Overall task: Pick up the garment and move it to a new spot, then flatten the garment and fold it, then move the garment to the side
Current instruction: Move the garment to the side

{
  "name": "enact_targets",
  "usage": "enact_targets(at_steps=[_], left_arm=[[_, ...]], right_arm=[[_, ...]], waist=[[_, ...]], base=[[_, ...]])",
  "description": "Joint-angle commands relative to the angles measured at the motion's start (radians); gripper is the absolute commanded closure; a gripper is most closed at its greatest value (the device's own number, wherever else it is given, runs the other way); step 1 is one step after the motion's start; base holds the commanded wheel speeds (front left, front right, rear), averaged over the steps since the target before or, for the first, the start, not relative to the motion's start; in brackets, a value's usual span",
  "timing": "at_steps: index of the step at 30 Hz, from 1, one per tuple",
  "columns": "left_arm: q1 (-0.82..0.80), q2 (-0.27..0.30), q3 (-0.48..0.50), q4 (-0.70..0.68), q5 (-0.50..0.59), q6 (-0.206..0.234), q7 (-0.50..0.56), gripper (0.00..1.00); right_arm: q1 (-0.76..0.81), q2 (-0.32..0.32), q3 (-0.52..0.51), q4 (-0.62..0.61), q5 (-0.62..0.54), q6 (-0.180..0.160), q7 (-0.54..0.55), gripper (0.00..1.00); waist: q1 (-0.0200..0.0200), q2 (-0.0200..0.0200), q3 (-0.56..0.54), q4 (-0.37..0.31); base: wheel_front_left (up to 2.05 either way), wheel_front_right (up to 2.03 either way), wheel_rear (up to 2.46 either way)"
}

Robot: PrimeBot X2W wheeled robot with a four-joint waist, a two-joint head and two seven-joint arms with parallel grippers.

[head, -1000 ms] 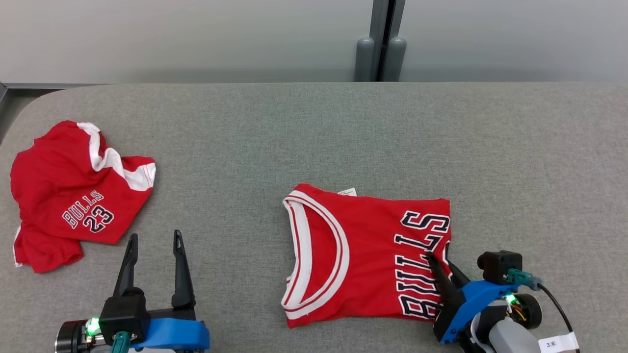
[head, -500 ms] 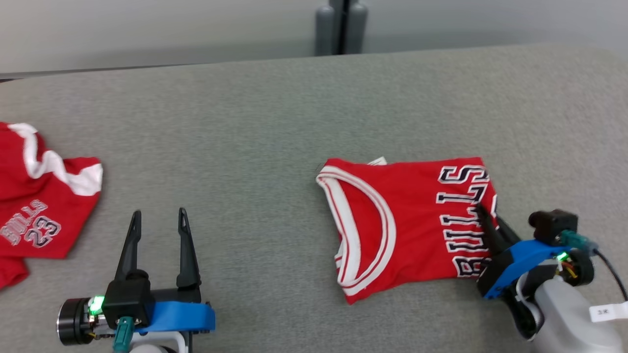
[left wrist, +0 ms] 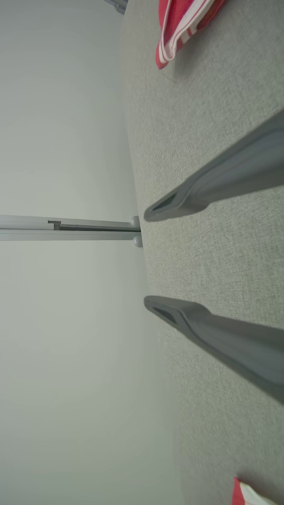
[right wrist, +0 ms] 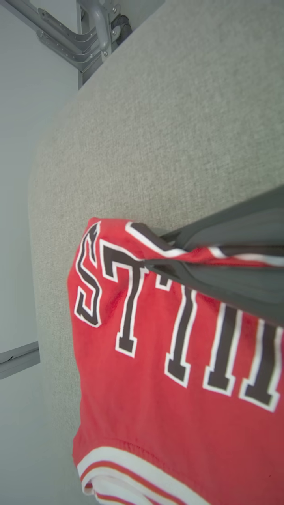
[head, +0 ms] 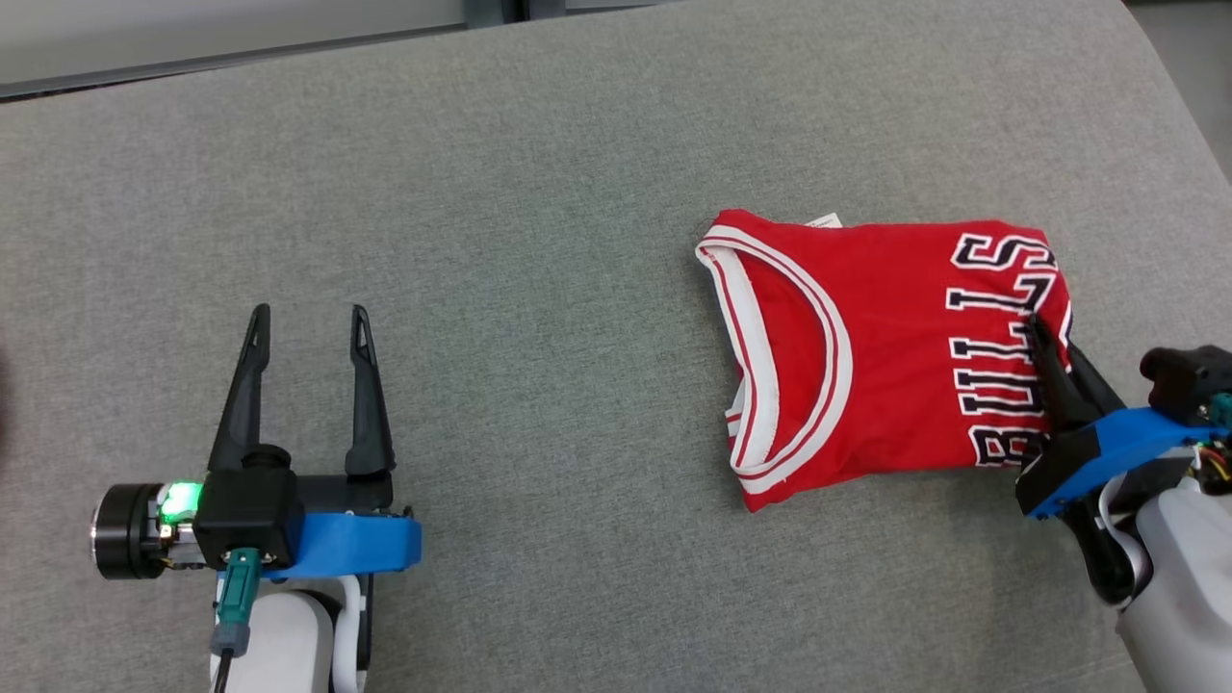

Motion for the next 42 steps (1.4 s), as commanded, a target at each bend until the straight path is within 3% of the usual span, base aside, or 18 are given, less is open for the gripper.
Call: enact_targets(at_steps=[1, 8, 14, 24, 28, 34, 35, 36, 37, 42], left_arm=[[-0.016, 0.007, 0.000, -0.008, 0.003, 0.000, -0.002, 0.00], [-0.044, 0.026, -0.008, -0.024, 0.011, 0.006, -0.002, 0.00], [-0.084, 0.047, -0.019, -0.055, 0.022, 0.009, -0.002, 0.00], [-0.138, 0.083, -0.038, -0.111, 0.039, 0.023, -0.002, 0.00], [-0.140, 0.099, -0.039, -0.135, 0.042, 0.032, -0.002, 0.00], [-0.134, 0.111, -0.044, -0.153, 0.039, 0.045, -0.002, 0.00], [-0.133, 0.112, -0.047, -0.154, 0.037, 0.045, -0.002, 0.00], [-0.133, 0.113, -0.049, -0.152, 0.035, 0.048, -0.002, 0.00], [-0.133, 0.113, -0.050, -0.150, 0.031, 0.050, -0.002, 0.00], [-0.112, 0.114, -0.046, -0.140, 0.016, 0.062, -0.002, 0.00]], right_arm=[[-0.035, -0.015, 0.002, -0.014, -0.006, 0.000, -0.003, 1.00], [-0.164, -0.062, 0.055, -0.013, -0.028, 0.000, -0.003, 1.00], [-0.361, -0.147, 0.121, 0.053, -0.011, 0.000, 0.017, 1.00], [-0.605, -0.298, 0.160, 0.270, 0.053, 0.000, 0.039, 1.00], [-0.653, -0.325, 0.178, 0.330, 0.055, 0.000, 0.029, 1.00], [-0.699, -0.314, 0.193, 0.424, 0.068, 0.000, 0.028, 0.98], [-0.701, -0.305, 0.196, 0.439, 0.070, 0.000, 0.027, 0.76], [-0.704, -0.300, 0.200, 0.451, 0.068, 0.000, 0.025, 0.04], [-0.708, -0.296, 0.203, 0.460, 0.067, 0.000, 0.022, 0.00], [-0.712, -0.288, 0.203, 0.503, 0.049, 0.000, 0.004, 0.00]], waist=[[-0.0001, -0.0002, 0.006, -0.003], [-0.0001, -0.0002, 0.049, -0.004], [-0.0001, -0.0002, 0.131, 0.012], [-0.0001, -0.0002, 0.250, 0.029], [-0.0001, -0.0002, 0.274, 0.026], [-0.0001, -0.0002, 0.288, 0.018], [-0.0001, -0.0002, 0.287, 0.018], [-0.0001, -0.0002, 0.285, 0.019], [-0.0001, -0.0002, 0.282, 0.019], [-0.0001, -0.0002, 0.241, 0.024]], base=[[0.00, 0.00, 0.00], [0.00, 0.00, 0.00], [0.00, 0.00, 0.00], [0.00, 0.00, 0.00], [0.00, 0.00, 0.00], [0.00, 0.00, 0.00], [0.00, 0.00, 0.00], [0.00, 0.00, 0.00], [0.00, 0.00, 0.00], [0.00, 0.00, 0.00]])
